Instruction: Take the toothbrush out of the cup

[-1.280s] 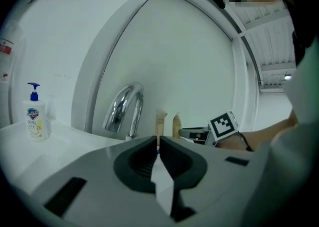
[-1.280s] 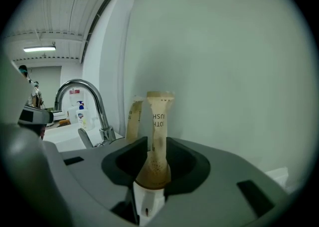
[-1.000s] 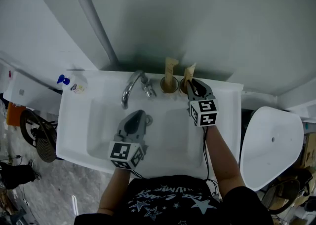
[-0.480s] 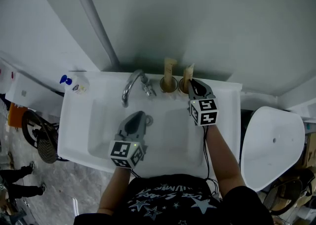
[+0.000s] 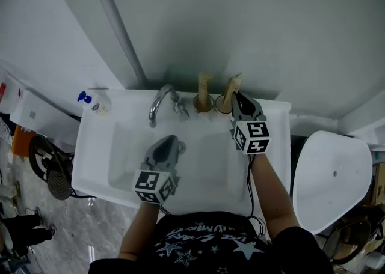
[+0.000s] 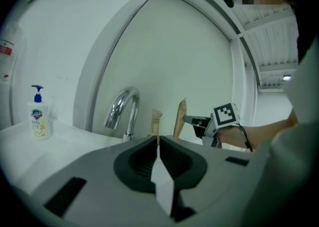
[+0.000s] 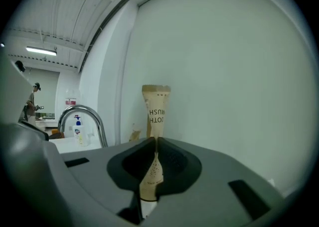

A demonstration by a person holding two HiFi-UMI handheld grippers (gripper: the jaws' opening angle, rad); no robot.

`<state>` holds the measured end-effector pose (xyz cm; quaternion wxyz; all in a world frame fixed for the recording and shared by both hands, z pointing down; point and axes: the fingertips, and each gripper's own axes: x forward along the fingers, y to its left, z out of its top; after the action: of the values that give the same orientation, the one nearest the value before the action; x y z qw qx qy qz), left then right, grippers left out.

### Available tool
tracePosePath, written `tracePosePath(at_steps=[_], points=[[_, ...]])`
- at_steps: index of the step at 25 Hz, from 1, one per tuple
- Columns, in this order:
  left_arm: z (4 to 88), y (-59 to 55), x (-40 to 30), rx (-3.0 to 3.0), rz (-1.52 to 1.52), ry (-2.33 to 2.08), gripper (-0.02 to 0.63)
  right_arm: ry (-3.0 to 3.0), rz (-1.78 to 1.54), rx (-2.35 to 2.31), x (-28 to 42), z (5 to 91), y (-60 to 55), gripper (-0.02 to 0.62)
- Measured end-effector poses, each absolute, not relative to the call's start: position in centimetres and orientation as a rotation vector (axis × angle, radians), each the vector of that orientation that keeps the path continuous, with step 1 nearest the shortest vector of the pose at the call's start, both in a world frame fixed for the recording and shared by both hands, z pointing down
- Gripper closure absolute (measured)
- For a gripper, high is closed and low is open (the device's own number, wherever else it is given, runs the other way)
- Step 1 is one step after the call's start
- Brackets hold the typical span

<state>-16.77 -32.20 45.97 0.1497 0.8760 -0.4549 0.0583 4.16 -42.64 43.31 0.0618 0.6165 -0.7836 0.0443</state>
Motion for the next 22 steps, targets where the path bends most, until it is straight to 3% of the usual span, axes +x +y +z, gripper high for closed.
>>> tracePosePath(at_steps=[11,22], points=[[44.5,-29.9,-15.1,2.557,0.170,-1.315,0.578,-2.404,0.135,1.949,6.5,40.3,-39.3,0.565],[44.5,-27.1,-11.2,2.578,0.173,-1.264,0.578,-2.266,0.254,1.927,10.7,43.5,-32.6,0.565]])
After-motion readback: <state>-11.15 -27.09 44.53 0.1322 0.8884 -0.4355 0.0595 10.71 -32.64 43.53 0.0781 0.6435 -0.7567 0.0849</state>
